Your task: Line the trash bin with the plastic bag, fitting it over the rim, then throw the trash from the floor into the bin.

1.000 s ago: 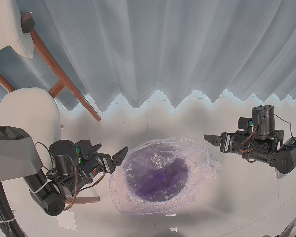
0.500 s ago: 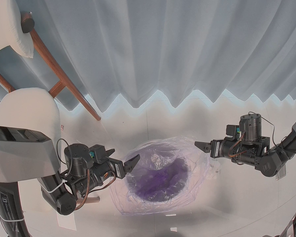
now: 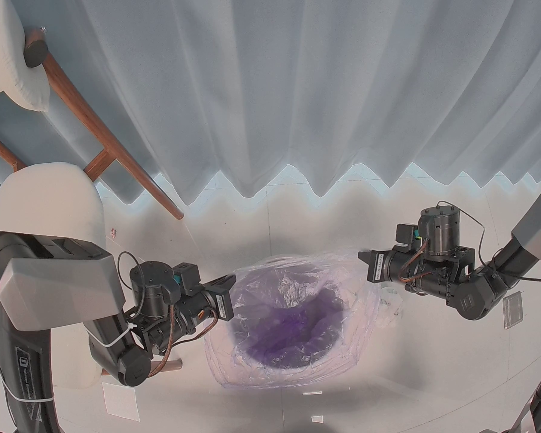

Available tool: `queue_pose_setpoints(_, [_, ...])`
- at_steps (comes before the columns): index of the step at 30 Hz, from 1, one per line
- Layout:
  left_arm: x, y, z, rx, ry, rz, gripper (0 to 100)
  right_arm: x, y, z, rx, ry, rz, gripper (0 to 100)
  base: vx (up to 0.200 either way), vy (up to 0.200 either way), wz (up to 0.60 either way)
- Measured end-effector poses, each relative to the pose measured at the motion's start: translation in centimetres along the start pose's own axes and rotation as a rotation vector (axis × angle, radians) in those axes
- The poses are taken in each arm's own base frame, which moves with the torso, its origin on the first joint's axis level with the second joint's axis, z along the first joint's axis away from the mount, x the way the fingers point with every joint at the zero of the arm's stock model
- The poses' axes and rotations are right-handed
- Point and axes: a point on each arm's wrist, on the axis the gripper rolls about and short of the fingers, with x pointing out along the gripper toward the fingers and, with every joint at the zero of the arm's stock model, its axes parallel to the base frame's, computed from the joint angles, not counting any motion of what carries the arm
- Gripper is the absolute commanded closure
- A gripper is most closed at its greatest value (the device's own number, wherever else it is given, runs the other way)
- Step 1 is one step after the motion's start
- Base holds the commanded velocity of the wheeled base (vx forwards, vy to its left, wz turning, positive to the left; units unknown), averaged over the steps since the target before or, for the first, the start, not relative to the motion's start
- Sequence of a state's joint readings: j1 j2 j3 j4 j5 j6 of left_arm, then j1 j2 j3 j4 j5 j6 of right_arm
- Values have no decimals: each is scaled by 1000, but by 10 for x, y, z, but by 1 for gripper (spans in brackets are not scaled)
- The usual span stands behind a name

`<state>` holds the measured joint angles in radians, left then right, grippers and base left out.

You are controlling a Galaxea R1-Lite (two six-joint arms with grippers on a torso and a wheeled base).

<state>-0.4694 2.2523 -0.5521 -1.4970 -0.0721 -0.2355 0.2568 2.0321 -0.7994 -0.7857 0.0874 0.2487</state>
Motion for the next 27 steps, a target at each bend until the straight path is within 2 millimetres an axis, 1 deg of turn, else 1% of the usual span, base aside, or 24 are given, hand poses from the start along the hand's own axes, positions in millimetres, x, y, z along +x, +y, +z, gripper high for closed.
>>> queue_pose_setpoints(7, [16, 5, 18, -1, -76, 22, 100, 19, 3, 19, 7, -67, 10, 100, 0, 0, 0])
queue_pose_setpoints(11, [21, 10, 20, -5, -66, 63, 100, 33, 4, 29, 8, -106, -6, 100, 0, 0, 0])
queue_pose_setpoints(13, [22, 13, 20, -8, -52, 94, 100, 40, 3, 31, 8, -118, -26, 100, 0, 0, 0])
queue_pose_setpoints(17, [23, 18, 14, -12, 9, 154, 100, 55, 1, 27, 7, -105, -55, 100, 0, 0, 0])
queue_pose_setpoints(20, [23, 19, 11, -12, 41, 181, 100, 62, -2, 18, 9, -38, -83, 100, 0, 0, 0])
queue_pose_setpoints(24, [23, 20, 8, -12, 73, 214, 100, 67, -6, 9, 12, 40, -118, 100, 0, 0, 0])
queue_pose_setpoints(27, [22, 19, 9, -11, 68, 217, 100, 68, -6, 8, 15, 40, -129, 100, 0, 0, 0])
